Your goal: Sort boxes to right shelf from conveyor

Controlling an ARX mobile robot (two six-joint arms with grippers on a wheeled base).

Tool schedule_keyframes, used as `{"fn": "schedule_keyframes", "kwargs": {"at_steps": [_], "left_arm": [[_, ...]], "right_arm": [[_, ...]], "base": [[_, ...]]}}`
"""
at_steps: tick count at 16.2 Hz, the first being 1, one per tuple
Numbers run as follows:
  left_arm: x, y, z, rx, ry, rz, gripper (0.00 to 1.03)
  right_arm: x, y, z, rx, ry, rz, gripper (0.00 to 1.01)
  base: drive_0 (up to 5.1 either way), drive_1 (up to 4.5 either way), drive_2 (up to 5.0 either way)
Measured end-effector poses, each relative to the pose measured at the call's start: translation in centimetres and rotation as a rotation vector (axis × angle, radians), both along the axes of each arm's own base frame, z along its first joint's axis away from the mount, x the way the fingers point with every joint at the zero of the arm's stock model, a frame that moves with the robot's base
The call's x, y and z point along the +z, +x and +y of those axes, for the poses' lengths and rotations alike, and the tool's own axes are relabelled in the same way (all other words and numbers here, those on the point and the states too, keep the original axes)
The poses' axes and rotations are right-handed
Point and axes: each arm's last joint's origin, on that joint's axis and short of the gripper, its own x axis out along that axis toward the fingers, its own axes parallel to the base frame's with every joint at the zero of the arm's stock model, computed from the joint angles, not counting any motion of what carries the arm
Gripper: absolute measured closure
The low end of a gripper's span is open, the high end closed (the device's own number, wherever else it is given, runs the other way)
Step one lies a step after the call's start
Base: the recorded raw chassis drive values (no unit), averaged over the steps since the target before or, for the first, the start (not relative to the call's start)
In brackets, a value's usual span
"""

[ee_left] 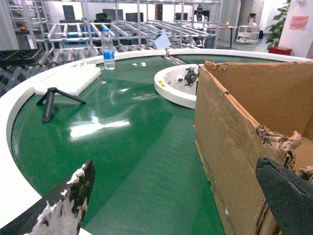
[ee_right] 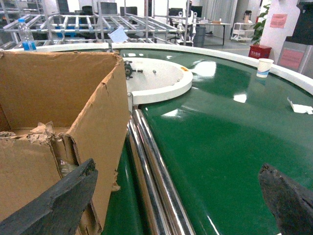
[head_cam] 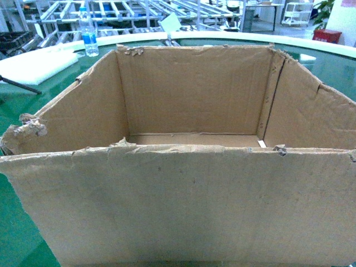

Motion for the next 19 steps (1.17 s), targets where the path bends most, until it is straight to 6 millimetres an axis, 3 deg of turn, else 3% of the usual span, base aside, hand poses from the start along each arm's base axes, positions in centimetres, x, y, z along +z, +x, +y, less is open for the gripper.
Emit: {"fn": "schedule_keyframes", "kwargs": {"at_steps": [19], "left_arm": [[0.0,0.0,0.0,0.0,0.0,0.0,0.05]], "right_arm": [[0.0,0.0,0.0,0.0,0.0,0.0,0.03]], "base": [[0.0,0.0,0.0]]}}
